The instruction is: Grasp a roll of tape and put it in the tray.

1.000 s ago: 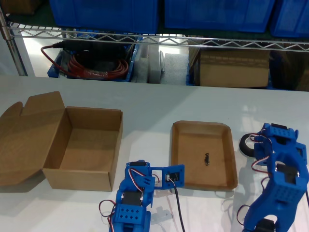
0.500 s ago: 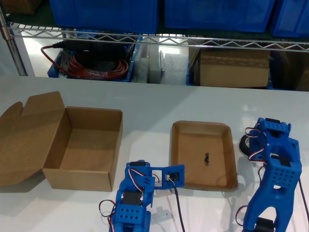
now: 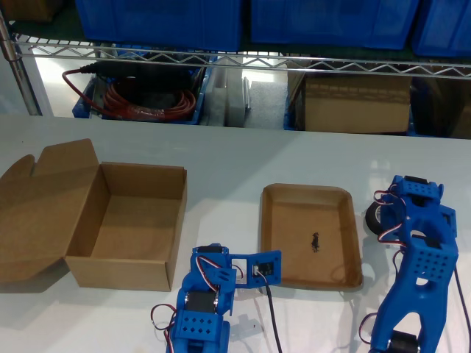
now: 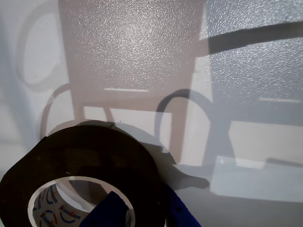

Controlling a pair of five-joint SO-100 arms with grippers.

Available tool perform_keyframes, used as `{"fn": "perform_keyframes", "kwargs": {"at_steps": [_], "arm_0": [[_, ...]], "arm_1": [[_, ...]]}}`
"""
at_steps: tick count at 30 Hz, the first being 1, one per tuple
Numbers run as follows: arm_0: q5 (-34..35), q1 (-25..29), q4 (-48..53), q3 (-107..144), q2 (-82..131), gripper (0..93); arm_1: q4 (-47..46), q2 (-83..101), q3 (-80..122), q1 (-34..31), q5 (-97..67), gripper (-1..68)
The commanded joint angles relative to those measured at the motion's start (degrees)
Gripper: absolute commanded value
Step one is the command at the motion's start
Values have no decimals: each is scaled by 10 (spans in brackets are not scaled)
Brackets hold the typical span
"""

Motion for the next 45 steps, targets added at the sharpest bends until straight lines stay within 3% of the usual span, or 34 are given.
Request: {"fn": "perform_keyframes", "kwargs": {"at_steps": [1, 11, 15, 25, 27, 29, 33, 35, 39, 41, 43, 45], "arm_0": [[-1, -8, -8, 18, 6, 2], [-1, -8, -8, 18, 6, 2], [-1, -8, -8, 18, 6, 2], [-1, -8, -8, 18, 6, 2], [-1, -8, -8, 18, 6, 2], [-1, -8, -8, 18, 6, 2], [-1, -8, -8, 18, 6, 2], [-1, -8, -8, 18, 6, 2], [-1, -8, -8, 18, 6, 2], [-1, -8, -8, 18, 6, 2], [-1, -8, -8, 18, 6, 2], [-1, -8, -8, 18, 6, 2]], "arm_1": [[-4, 89, 22, -14, -3, 0], [65, 312, 153, -269, 6, 0], [83, 281, 171, -314, 15, 0], [81, 223, 183, -316, -2, 1], [79, 222, 181, -313, -2, 60], [80, 222, 181, -308, -2, 191], [83, 224, 182, -302, -1, 270], [82, 226, 183, -302, -1, 278], [48, 277, 212, -279, -4, 249], [29, 363, 265, -238, -10, 161], [-33, 486, 376, -170, -29, 4], [-171, 629, 544, -90, -32, 2]]}}
